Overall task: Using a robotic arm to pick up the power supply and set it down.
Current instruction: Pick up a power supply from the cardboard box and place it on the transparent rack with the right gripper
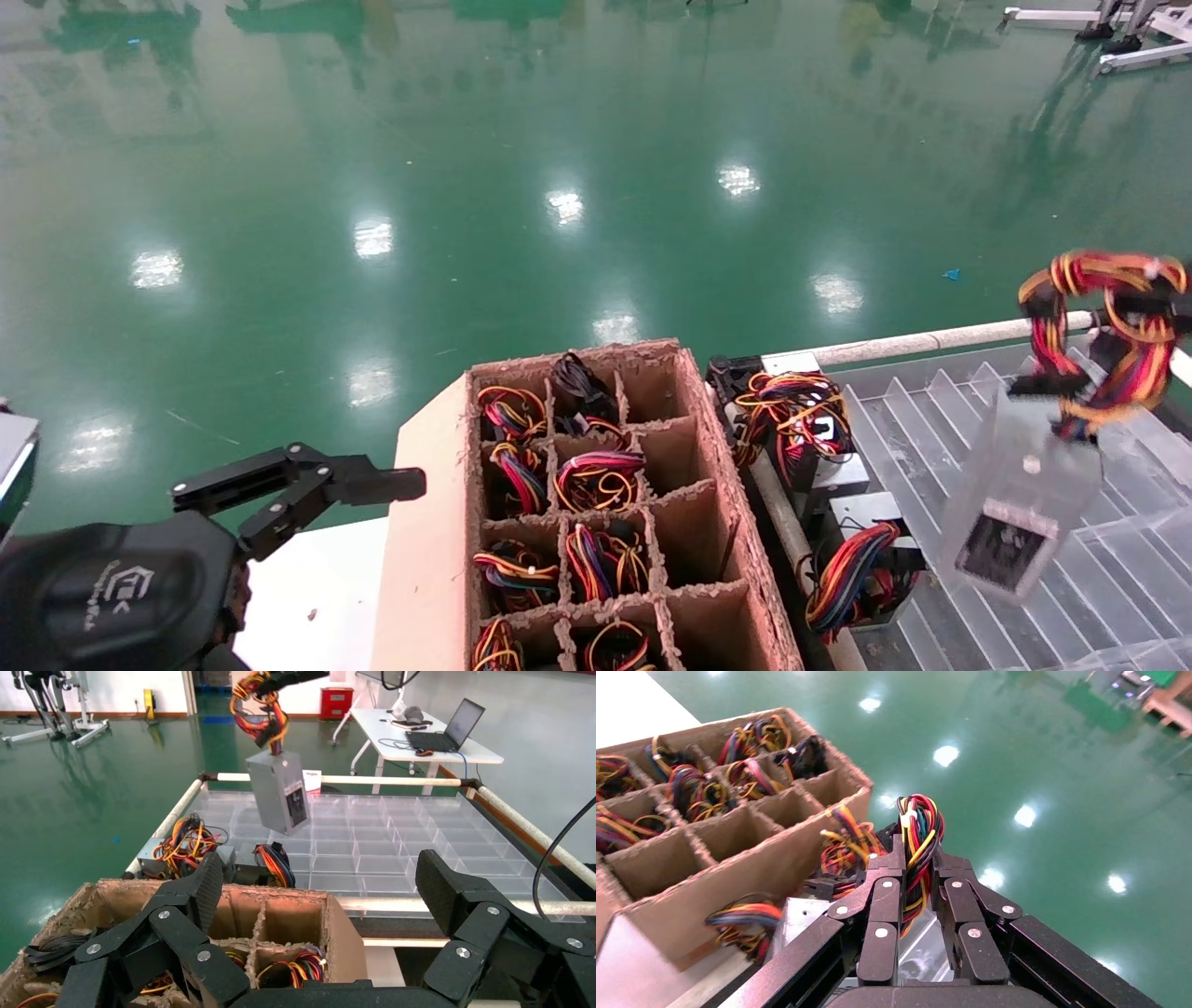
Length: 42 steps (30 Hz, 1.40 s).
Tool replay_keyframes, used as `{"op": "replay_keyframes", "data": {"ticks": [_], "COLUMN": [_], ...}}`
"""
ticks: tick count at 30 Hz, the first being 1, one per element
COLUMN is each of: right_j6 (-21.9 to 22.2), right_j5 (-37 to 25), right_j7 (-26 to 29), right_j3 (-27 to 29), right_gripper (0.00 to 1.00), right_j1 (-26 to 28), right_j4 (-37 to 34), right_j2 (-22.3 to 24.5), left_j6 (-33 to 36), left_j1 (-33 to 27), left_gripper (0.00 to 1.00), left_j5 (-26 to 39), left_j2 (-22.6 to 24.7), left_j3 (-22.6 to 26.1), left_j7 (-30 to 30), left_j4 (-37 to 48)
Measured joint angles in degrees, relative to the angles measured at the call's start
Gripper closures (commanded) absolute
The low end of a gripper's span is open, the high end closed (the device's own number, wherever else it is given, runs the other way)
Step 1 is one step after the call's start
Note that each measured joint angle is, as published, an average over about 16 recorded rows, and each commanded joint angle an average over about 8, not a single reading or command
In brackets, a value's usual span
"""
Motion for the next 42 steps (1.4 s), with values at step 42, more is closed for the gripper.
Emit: {"op": "replay_keyframes", "data": {"ticks": [42], "right_j6": [0.0], "right_j5": [19.9], "right_j7": [-9.5], "right_j3": [-20.8], "right_gripper": [1.00], "right_j1": [-10.3], "right_j4": [14.1], "right_j2": [13.0], "left_j6": [0.0], "left_j1": [0.0], "left_gripper": [0.00], "left_j5": [0.0], "left_j2": [0.0], "left_j3": [0.0], "left_j7": [0.0], "left_j4": [0.0]}}
